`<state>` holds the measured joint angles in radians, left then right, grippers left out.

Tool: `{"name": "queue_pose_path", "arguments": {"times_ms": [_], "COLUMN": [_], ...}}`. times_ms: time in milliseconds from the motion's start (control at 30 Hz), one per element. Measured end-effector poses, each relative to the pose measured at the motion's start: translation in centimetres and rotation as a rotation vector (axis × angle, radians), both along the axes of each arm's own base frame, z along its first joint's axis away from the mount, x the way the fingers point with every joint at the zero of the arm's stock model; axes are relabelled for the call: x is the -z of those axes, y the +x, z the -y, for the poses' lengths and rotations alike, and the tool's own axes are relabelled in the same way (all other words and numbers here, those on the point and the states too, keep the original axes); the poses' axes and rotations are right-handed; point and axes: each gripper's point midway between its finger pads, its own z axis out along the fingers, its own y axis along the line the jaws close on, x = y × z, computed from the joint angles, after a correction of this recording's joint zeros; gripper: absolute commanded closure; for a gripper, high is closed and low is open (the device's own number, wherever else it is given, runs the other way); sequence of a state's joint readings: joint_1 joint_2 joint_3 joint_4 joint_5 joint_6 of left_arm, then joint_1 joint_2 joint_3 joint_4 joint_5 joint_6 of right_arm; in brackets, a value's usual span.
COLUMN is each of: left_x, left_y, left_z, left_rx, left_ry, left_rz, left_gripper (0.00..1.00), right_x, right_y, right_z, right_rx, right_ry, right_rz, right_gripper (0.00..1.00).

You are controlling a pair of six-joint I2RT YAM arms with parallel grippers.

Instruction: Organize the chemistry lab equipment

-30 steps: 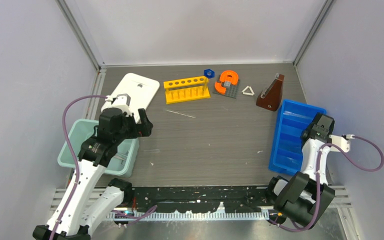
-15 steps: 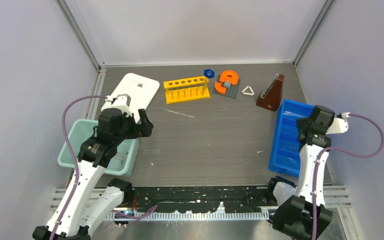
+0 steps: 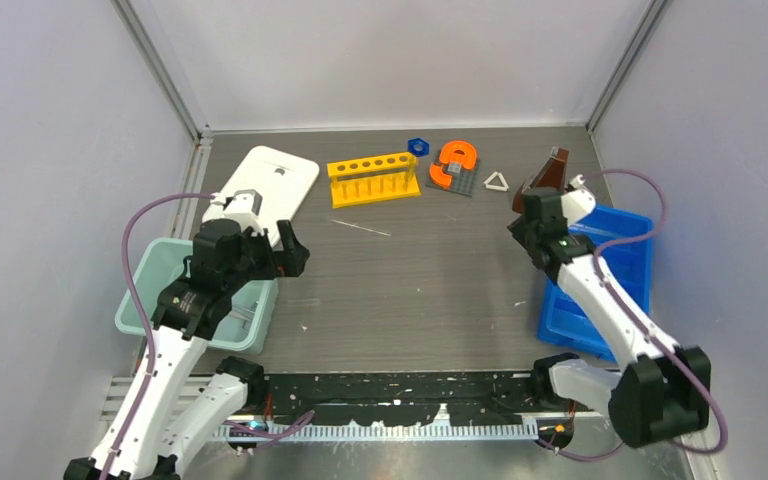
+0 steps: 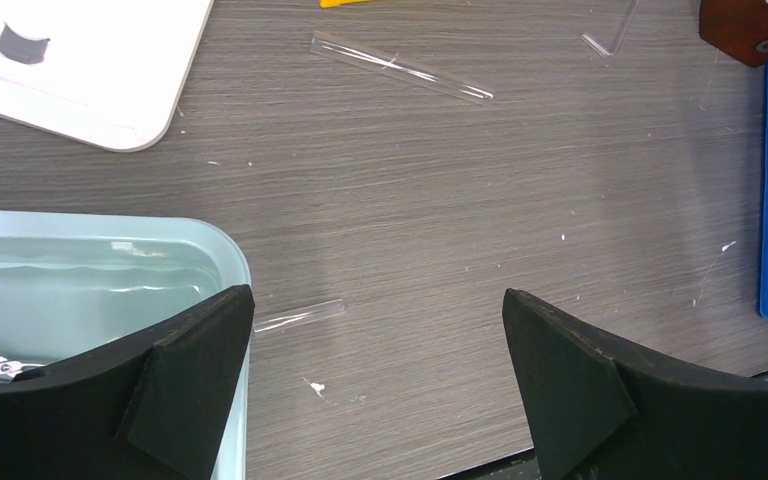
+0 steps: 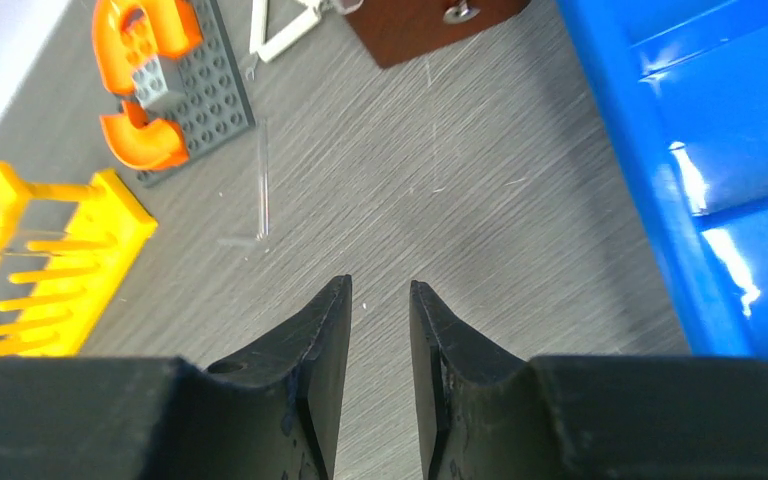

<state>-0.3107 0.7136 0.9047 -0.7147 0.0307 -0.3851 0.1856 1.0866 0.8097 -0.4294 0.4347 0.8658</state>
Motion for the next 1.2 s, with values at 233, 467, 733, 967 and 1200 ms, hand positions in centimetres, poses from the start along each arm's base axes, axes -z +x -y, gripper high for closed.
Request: {"name": "queue_pose_path", "arguments": {"times_ms": [233,467,733,967,1200], "left_x": [-0.2,-0.3,-0.3,-0.5,-0.5], "left_y": [-0.2,-0.3,-0.4,-0.6,-0.6], "left_z": [0.1,0.3,0.6,0.6,0.6], "left_rx": [0.006,0.017,0.029,0.031,0.031], "left_ry": [-0.002,-0.003,-0.003,-0.002,-0.002], "left_rz": [0.008,0.011,0.012,0.022,0.025], "left_gripper": [0.00,0.00,0.00,0.00,0.00], "right_x": [3.2,5.8,9.8,12.0,13.2], "right_y": [4.7,10.7,14.0,14.5,14.5], "right_z": [-5.1,-8.2,-9.7,-10.1,-10.1], "right_rx": [-0.094,-0.112,-0.104,-0.083,-0.066], "right_ry": [-0.086,-0.122,-0.121,-0.111,-0.106], "right_rz": [-0.128,-0.201,-0.272,-0.319,-0.341], "right_gripper": [0.53,0.48,0.49,0.53,0.56]}}
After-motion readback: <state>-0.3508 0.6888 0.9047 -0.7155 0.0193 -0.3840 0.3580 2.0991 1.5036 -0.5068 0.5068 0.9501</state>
